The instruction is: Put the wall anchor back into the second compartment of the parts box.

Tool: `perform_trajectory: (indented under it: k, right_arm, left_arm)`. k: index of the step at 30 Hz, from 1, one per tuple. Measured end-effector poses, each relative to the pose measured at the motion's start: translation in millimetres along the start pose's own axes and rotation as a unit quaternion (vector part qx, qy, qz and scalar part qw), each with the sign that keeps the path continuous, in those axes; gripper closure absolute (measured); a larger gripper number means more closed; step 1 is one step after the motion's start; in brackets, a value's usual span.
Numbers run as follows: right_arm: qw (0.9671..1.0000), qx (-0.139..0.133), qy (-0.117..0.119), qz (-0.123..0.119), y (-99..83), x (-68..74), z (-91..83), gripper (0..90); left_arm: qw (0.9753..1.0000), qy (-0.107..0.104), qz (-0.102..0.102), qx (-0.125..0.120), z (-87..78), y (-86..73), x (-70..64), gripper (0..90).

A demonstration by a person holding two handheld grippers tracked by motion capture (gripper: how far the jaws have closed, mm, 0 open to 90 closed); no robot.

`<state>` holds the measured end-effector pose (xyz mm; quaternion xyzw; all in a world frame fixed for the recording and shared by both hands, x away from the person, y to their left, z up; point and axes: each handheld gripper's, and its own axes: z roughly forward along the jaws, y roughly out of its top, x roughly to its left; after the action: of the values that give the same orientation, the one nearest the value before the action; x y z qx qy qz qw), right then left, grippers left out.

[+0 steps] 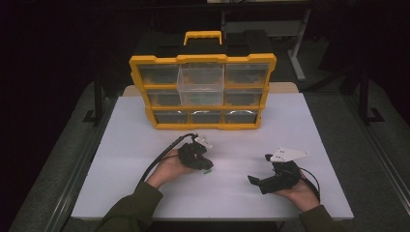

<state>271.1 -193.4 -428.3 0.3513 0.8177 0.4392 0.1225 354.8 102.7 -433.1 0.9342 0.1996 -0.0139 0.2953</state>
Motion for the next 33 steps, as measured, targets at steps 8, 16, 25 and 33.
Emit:
perform_trajectory:
  k: [8, 16, 25, 33]
  right_arm:
    - [1.0000, 0.000, 0.000, 0.001, 0.0, 0.0, -0.1, 0.0]
    - [1.0000, 0.000, 0.000, 0.001, 0.0, 0.2, 0.0, 0.0]
    - [1.0000, 0.001, 0.001, 0.001, 0.0, 0.4, 0.2, 0.0]
    - [1.0000, 0.002, 0.001, 0.000, 0.0, 1.0, 0.5, 0.0]
  left_arm:
    - [1.0000, 0.002, 0.001, 0.007, -10.1, -1.5, 4.6, 84.5]
    - [0.9998, 0.011, -0.016, -0.005, -31.3, -6.3, 13.9, 84.4]
    - [0.9983, 0.009, -0.044, -0.038, -55.8, -13.5, 23.1, 84.5]
    - [0.9967, 0.012, -0.065, -0.047, -78.1, -17.2, 28.0, 84.5]
